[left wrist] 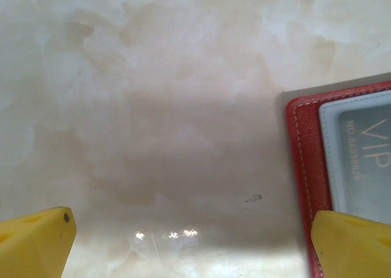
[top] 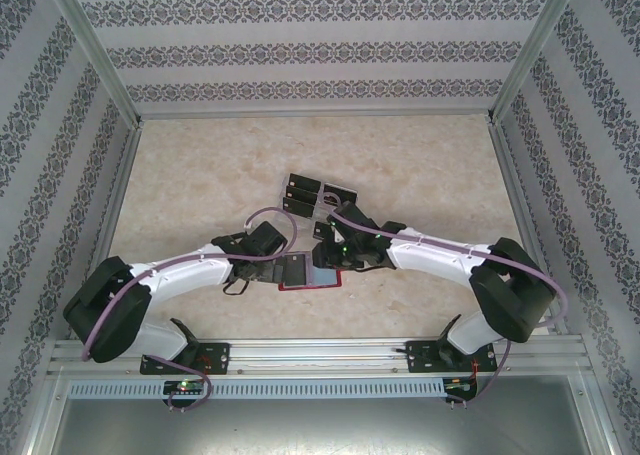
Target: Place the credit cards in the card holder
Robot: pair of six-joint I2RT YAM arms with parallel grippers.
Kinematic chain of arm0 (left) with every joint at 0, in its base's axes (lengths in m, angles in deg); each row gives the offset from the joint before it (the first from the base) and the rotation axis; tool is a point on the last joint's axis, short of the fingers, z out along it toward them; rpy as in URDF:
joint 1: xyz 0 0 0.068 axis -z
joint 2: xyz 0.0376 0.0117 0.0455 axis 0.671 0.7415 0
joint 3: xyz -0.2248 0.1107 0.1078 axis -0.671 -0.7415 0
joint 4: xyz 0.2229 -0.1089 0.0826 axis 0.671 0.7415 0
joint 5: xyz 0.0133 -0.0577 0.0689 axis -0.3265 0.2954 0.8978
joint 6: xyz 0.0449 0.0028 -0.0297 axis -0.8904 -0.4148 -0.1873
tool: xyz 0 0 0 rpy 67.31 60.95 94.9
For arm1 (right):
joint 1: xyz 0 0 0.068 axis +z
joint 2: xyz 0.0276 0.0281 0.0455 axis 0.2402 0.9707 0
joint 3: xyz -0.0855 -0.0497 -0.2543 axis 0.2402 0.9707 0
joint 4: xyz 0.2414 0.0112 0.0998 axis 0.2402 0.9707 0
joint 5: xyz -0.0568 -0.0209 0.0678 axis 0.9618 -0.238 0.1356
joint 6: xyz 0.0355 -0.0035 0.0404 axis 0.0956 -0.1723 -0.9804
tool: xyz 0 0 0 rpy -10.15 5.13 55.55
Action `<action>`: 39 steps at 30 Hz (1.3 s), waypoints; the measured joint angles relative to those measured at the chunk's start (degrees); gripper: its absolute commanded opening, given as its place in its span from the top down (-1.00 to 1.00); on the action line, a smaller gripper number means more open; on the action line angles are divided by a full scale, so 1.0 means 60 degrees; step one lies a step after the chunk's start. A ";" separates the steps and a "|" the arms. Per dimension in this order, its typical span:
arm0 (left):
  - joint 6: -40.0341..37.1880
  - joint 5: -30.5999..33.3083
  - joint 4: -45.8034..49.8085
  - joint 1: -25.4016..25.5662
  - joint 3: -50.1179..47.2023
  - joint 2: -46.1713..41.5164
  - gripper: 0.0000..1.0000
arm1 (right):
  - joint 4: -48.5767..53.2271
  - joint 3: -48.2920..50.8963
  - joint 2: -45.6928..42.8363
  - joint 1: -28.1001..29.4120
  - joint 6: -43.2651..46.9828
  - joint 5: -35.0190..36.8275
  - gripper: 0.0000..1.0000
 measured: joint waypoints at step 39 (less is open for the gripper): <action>0.0004 -0.0120 -0.0055 0.0000 0.0106 0.0087 -1.00 | -0.1381 -0.0426 0.1774 0.0641 -0.0401 -0.0627 -0.07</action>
